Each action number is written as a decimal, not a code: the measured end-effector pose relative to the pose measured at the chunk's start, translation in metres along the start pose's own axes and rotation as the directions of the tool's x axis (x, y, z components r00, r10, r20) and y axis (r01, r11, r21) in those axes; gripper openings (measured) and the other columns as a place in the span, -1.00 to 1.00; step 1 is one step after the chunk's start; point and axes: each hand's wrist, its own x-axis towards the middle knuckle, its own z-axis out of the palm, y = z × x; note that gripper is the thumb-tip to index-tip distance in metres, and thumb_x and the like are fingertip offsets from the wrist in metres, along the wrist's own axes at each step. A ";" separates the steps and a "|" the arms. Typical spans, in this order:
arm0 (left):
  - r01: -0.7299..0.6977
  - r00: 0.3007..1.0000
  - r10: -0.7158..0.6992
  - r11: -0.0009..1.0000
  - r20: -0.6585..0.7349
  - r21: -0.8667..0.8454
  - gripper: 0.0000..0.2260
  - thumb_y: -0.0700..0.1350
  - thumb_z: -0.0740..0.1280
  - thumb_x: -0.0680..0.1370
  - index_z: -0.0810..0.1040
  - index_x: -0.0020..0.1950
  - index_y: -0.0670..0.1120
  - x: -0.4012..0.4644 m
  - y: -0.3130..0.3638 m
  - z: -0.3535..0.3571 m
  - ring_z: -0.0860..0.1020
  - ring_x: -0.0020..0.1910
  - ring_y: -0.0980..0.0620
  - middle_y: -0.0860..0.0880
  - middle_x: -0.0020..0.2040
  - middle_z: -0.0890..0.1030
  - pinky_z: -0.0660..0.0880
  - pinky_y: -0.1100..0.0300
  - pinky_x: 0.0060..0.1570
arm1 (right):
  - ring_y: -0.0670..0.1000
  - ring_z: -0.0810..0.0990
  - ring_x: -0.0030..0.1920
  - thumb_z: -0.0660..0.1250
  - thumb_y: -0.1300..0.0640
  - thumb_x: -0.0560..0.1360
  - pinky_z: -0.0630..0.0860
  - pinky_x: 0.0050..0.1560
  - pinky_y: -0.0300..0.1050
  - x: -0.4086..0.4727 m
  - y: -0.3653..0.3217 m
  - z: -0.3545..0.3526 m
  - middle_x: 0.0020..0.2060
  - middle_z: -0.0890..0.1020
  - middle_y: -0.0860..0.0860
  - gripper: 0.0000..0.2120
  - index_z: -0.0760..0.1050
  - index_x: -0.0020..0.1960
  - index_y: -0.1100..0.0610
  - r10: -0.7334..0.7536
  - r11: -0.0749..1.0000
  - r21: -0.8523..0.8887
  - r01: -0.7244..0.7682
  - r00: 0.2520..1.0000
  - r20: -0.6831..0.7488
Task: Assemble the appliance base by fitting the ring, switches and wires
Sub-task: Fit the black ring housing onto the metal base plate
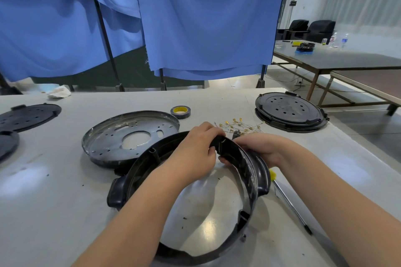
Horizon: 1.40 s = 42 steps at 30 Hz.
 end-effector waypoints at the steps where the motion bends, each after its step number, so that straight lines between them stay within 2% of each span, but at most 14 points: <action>1: 0.002 1.000 -0.003 1.000 0.012 0.003 -0.65 -0.29 0.21 0.54 0.47 0.30 -0.04 0.000 0.000 0.000 0.40 0.16 0.02 0.03 0.19 0.44 0.38 0.15 0.22 | 0.04 0.66 -0.18 0.18 0.24 0.58 0.60 -0.01 -0.11 -0.001 0.000 0.000 -0.18 0.67 0.17 -0.79 0.54 -0.01 0.35 0.001 1.000 -0.018 -0.001 1.000 -0.005; 7: 0.010 0.996 -0.010 1.000 0.091 0.003 -0.59 -0.32 0.17 0.53 0.47 0.33 -0.02 -0.002 0.001 0.001 0.39 0.21 0.01 0.02 0.24 0.45 0.35 0.12 0.27 | 0.06 0.67 -0.12 0.13 0.12 0.62 0.57 0.03 -0.08 -0.009 -0.003 0.000 -0.09 0.69 0.16 -0.68 0.54 0.12 0.32 0.044 0.985 -0.168 -0.047 0.999 -0.022; 10: 0.016 0.993 -0.013 1.000 0.120 -0.019 -0.55 -0.35 0.16 0.52 0.48 0.34 0.00 -0.002 0.003 0.001 0.40 0.23 0.00 0.01 0.25 0.46 0.34 0.12 0.29 | 0.11 0.64 -0.05 0.10 0.08 0.62 0.53 0.11 0.00 -0.015 -0.005 0.000 -0.02 0.68 0.16 -0.67 0.51 0.16 0.26 0.022 0.962 -0.270 -0.034 0.999 -0.047; 13: 0.027 0.984 -0.023 0.999 0.176 -0.020 -0.50 -0.36 0.15 0.50 0.45 0.37 0.01 -0.001 0.005 0.002 0.39 0.28 0.00 0.01 0.29 0.44 0.32 0.13 0.32 | 0.18 0.59 0.00 0.11 0.14 0.59 0.47 0.26 0.11 -0.015 -0.004 0.004 0.01 0.65 0.22 -0.72 0.50 0.15 0.26 -0.026 0.948 -0.318 -0.006 0.995 -0.095; 17: 0.047 0.973 -0.034 0.998 0.229 -0.051 -0.41 -0.41 0.13 0.45 0.42 0.42 0.01 -0.002 0.007 0.001 0.38 0.30 0.04 0.00 0.33 0.43 0.29 0.30 0.27 | 0.15 0.61 -0.09 0.09 0.13 0.58 0.50 0.14 0.05 -0.016 -0.003 0.006 -0.04 0.65 0.22 -0.71 0.49 0.12 0.28 -0.025 0.933 -0.360 -0.018 0.993 -0.115; 19: 0.059 0.969 -0.038 0.995 0.242 -0.079 -0.39 -0.42 0.12 0.43 0.41 0.42 0.00 -0.002 0.008 -0.001 0.39 0.30 0.05 0.00 0.33 0.45 0.30 0.29 0.28 | 0.14 0.61 -0.10 0.10 0.08 0.58 0.51 0.08 0.01 -0.018 -0.004 0.006 -0.07 0.66 0.21 -0.69 0.45 0.16 0.27 -0.020 0.928 -0.373 -0.024 0.993 -0.116; 22: 0.069 0.966 -0.035 0.990 0.255 -0.125 -0.39 -0.44 0.11 0.42 0.46 0.38 0.02 -0.002 0.008 -0.003 0.43 0.27 0.04 0.01 0.29 0.50 0.35 0.24 0.27 | 0.17 0.63 -0.06 0.16 0.09 0.57 0.52 0.15 0.05 -0.018 -0.004 0.008 -0.09 0.68 0.20 -0.69 0.46 0.18 0.28 -0.068 0.896 -0.443 -0.009 0.985 -0.157; 26: 0.114 0.964 -0.078 0.985 0.255 -0.130 -0.38 -0.42 0.10 0.46 0.39 0.43 0.07 -0.001 0.006 -0.004 0.44 0.23 0.10 0.03 0.33 0.49 0.33 0.38 0.13 | 0.20 0.64 0.05 0.27 0.10 0.55 0.52 0.22 0.09 -0.016 -0.004 0.009 0.01 0.67 0.23 -0.74 0.50 0.15 0.25 -0.152 0.838 -0.546 0.008 0.964 -0.220; 30: 0.116 0.962 -0.074 0.982 0.263 -0.148 -0.38 -0.42 0.10 0.46 0.40 0.41 0.09 -0.001 0.006 -0.004 0.42 0.08 0.18 0.05 0.26 0.51 0.30 0.57 -0.06 | 0.11 0.58 -0.13 0.30 0.09 0.52 0.54 0.02 -0.04 -0.016 -0.005 0.009 -0.14 0.63 0.15 -0.75 0.52 0.11 0.22 -0.168 0.818 -0.576 -0.003 0.955 -0.243; 32: 0.113 0.961 -0.071 0.983 0.267 -0.148 -0.38 -0.42 0.10 0.45 0.41 0.40 0.09 -0.001 0.006 -0.003 0.42 0.07 0.17 0.04 0.26 0.52 0.32 0.50 -0.05 | 0.09 0.58 -0.17 0.31 0.07 0.50 0.54 -0.05 -0.08 -0.016 -0.005 0.009 -0.17 0.61 0.12 -0.76 0.53 0.07 0.21 -0.177 0.807 -0.591 -0.012 0.949 -0.261; 35: 0.112 0.961 -0.071 0.983 0.268 -0.143 -0.38 -0.42 0.11 0.45 0.42 0.39 0.09 -0.001 0.005 -0.002 0.42 0.07 0.16 0.03 0.24 0.52 0.30 0.55 -0.09 | 0.07 0.56 -0.21 0.32 0.05 0.48 0.53 -0.14 -0.14 -0.016 -0.005 0.010 -0.18 0.60 0.11 -0.77 0.53 0.03 0.20 -0.189 0.792 -0.609 -0.027 0.939 -0.286; 37: 0.109 0.962 -0.067 0.983 0.266 -0.148 -0.39 -0.42 0.11 0.44 0.43 0.38 0.08 -0.001 0.005 -0.002 0.44 0.07 0.15 0.03 0.23 0.53 0.33 0.48 -0.05 | 0.08 0.50 -0.23 0.32 0.04 0.48 0.49 -0.18 -0.16 -0.017 -0.006 0.011 -0.21 0.55 0.12 -0.75 0.53 0.03 0.21 -0.189 0.782 -0.622 -0.039 0.936 -0.297; 40: 0.111 0.961 -0.067 0.982 0.268 -0.153 -0.39 -0.43 0.10 0.43 0.44 0.37 0.07 -0.001 0.007 -0.003 0.46 0.08 0.13 0.03 0.22 0.54 0.37 0.42 0.00 | 0.01 0.40 -0.41 0.31 0.02 0.47 0.39 -0.41 -0.25 -0.017 -0.007 0.013 -0.39 0.44 0.05 -0.79 0.52 -0.07 0.18 -0.218 0.735 -0.675 -0.066 0.919 -0.327; 42: 0.114 0.960 -0.070 0.981 0.270 -0.154 -0.39 -0.42 0.11 0.43 0.44 0.36 0.07 -0.001 0.007 -0.003 0.46 0.08 0.13 0.04 0.21 0.54 0.37 0.50 -0.06 | -0.04 0.33 -0.57 0.30 0.01 0.47 0.29 -0.54 -0.29 -0.016 -0.007 0.014 -0.56 0.40 -0.03 -0.79 0.48 -0.19 0.15 -0.242 0.694 -0.715 -0.086 0.908 -0.343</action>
